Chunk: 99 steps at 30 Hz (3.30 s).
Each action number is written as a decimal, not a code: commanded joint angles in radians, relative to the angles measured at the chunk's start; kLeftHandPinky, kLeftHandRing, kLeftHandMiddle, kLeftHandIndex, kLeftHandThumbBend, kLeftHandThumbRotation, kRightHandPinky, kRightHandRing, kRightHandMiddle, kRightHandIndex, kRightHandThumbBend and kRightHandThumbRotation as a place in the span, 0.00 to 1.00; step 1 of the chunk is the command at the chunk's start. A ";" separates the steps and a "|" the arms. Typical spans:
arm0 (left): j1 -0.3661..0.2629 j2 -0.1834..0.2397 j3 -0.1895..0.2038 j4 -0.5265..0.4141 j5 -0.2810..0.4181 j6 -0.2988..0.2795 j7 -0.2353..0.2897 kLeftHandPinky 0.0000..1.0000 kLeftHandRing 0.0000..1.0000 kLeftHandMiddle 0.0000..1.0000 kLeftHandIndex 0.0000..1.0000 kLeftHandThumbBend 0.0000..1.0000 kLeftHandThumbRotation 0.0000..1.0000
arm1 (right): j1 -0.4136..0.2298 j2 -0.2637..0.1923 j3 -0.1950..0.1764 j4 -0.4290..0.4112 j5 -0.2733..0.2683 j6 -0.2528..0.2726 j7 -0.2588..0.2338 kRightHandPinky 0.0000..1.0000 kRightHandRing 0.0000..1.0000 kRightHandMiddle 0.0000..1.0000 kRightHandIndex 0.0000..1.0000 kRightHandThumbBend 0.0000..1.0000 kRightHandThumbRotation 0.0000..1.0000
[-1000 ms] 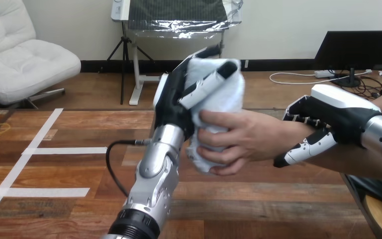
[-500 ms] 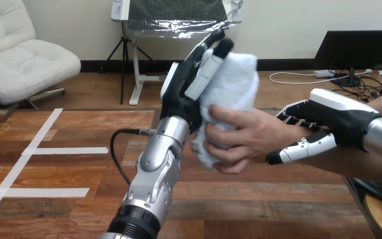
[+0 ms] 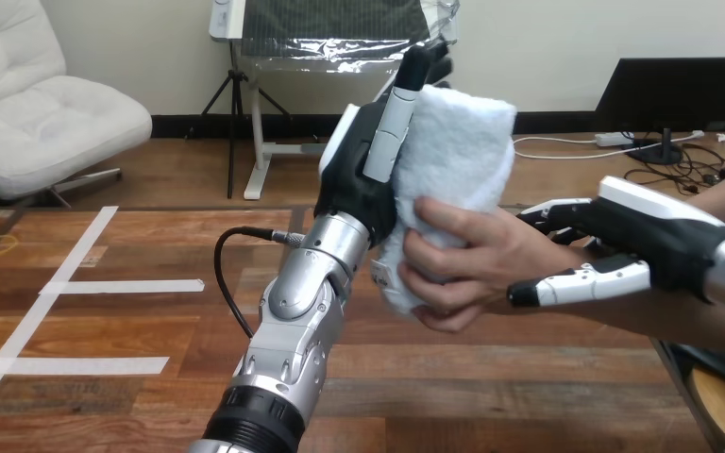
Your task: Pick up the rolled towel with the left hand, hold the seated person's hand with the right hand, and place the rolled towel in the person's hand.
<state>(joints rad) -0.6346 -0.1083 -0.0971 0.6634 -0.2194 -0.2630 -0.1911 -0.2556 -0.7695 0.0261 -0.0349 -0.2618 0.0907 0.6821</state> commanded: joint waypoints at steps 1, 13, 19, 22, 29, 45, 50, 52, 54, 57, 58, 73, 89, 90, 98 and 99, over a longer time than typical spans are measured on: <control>-0.046 -0.023 0.000 -0.047 0.022 -0.017 -0.026 1.00 0.95 0.94 0.92 0.93 0.98 | 0.017 0.004 -0.040 -0.029 0.054 0.010 0.000 0.73 0.90 0.92 0.93 1.00 0.70; -0.009 -0.009 0.028 -0.056 0.017 -0.012 -0.041 1.00 0.95 0.93 0.91 0.94 0.97 | 0.067 0.009 -0.075 -0.013 0.074 -0.081 -0.068 0.72 0.89 0.92 0.95 1.00 0.82; 0.011 0.000 0.040 -0.059 0.023 -0.026 -0.047 1.00 0.95 0.93 0.91 0.92 0.98 | 0.094 0.025 -0.089 0.008 0.065 -0.170 -0.138 0.72 0.87 0.90 0.93 1.00 0.96; 0.026 0.008 0.046 -0.065 0.027 -0.023 -0.047 1.00 0.95 0.93 0.91 0.91 0.99 | 0.110 0.037 -0.097 0.007 0.058 -0.198 -0.180 0.73 0.87 0.90 0.92 1.00 0.98; 0.058 0.016 0.054 -0.084 0.041 -0.033 -0.046 1.00 0.96 0.94 0.92 0.87 1.00 | 0.143 0.079 -0.124 -0.016 0.088 -0.187 -0.247 0.77 0.88 0.90 0.92 1.00 1.00; 0.141 0.043 0.061 -0.124 0.087 -0.073 -0.024 1.00 0.98 0.95 0.93 0.83 1.00 | 0.201 0.191 -0.175 -0.047 0.151 -0.210 -0.388 0.85 0.92 0.92 0.92 0.99 1.00; 0.166 0.051 0.062 -0.139 0.097 -0.095 -0.016 1.00 0.98 0.95 0.93 0.84 1.00 | 0.213 0.214 -0.180 -0.050 0.167 -0.235 -0.411 0.86 0.92 0.92 0.93 0.98 1.00; 0.179 0.055 0.062 -0.151 0.107 -0.104 -0.006 1.00 0.98 0.95 0.93 0.84 1.00 | 0.218 0.226 -0.183 -0.050 0.182 -0.248 -0.415 0.86 0.93 0.93 0.93 0.98 1.00; 0.192 0.058 0.062 -0.164 0.117 -0.111 0.005 1.00 0.98 0.94 0.93 0.84 1.00 | 0.222 0.237 -0.185 -0.051 0.193 -0.261 -0.420 0.87 0.93 0.93 0.94 0.97 1.00; 0.210 0.061 0.064 -0.181 0.125 -0.124 0.016 1.00 0.98 0.94 0.93 0.84 1.00 | 0.228 0.253 -0.187 -0.055 0.207 -0.281 -0.430 0.87 0.94 0.93 0.94 0.95 1.00; 0.215 0.061 0.066 -0.186 0.126 -0.129 0.018 1.00 0.98 0.94 0.93 0.84 1.00 | 0.230 0.258 -0.187 -0.056 0.210 -0.286 -0.433 0.87 0.94 0.94 0.94 0.95 1.00; 0.301 0.079 0.084 -0.290 0.121 -0.159 0.014 1.00 0.99 0.95 0.92 0.83 1.00 | 0.271 0.353 -0.203 -0.102 0.293 -0.395 -0.476 0.85 0.93 0.92 0.93 0.90 1.00; 0.422 0.098 0.092 -0.498 0.084 -0.140 -0.005 1.00 0.95 0.93 0.89 0.87 1.00 | 0.347 0.407 -0.202 -0.204 0.386 -0.462 -0.465 0.89 0.93 0.93 0.93 0.94 1.00; 0.428 0.099 0.091 -0.510 0.084 -0.138 -0.005 1.00 0.95 0.93 0.89 0.87 1.00 | 0.352 0.411 -0.202 -0.210 0.388 -0.464 -0.465 0.89 0.93 0.92 0.93 0.94 1.00; 0.508 0.117 0.088 -0.659 0.043 -0.087 -0.029 0.97 0.91 0.91 0.88 0.87 1.00 | 0.416 0.465 -0.190 -0.303 0.418 -0.496 -0.481 0.87 0.91 0.90 0.91 0.91 1.00; 0.515 0.119 0.088 -0.672 0.038 -0.082 -0.032 0.96 0.90 0.90 0.88 0.87 1.00 | 0.423 0.470 -0.189 -0.311 0.421 -0.499 -0.481 0.87 0.91 0.90 0.90 0.91 1.00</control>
<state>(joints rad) -0.1358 -0.0112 -0.0149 0.1261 -0.1502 -0.3673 -0.2050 0.1558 -0.3444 -0.1573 -0.2548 0.1263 -0.3690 0.2170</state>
